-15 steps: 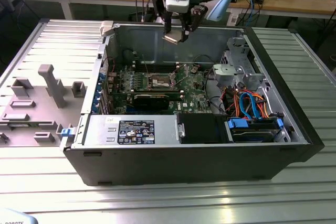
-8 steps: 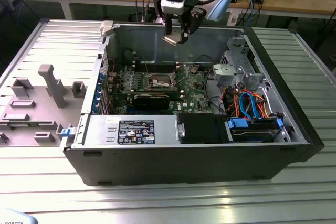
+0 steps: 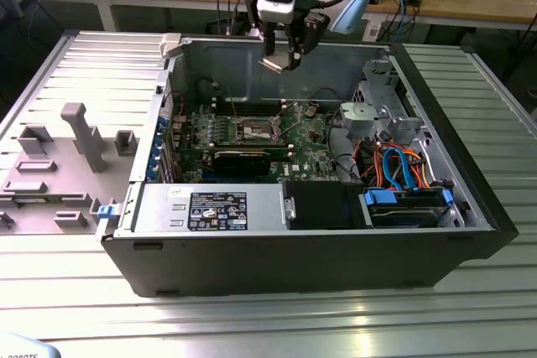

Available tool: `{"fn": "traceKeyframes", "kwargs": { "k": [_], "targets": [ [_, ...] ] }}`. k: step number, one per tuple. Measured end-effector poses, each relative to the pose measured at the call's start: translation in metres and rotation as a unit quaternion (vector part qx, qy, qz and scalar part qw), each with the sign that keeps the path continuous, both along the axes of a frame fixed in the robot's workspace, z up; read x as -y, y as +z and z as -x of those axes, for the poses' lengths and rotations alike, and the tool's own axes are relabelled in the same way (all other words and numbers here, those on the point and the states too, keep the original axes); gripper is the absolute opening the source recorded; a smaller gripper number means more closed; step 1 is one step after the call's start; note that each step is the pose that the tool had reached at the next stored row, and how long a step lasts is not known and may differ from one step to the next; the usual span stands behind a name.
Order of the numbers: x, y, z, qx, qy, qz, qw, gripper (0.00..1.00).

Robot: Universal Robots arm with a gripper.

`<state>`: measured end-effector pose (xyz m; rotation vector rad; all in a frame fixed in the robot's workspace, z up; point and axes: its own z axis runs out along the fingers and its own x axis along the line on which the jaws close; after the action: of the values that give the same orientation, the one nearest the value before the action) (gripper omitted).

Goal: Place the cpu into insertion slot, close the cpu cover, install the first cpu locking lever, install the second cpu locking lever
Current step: 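Place the cpu into insertion slot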

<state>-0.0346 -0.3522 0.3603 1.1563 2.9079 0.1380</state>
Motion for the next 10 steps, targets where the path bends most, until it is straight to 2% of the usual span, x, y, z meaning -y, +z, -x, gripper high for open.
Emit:
{"fn": "traceKeyframes", "kwargs": {
  "k": [10],
  "targets": [
    [0.0000, -0.0010, 0.0005, 0.0000, -0.006, 0.0001, 0.99998, 0.54]
  ]
}}
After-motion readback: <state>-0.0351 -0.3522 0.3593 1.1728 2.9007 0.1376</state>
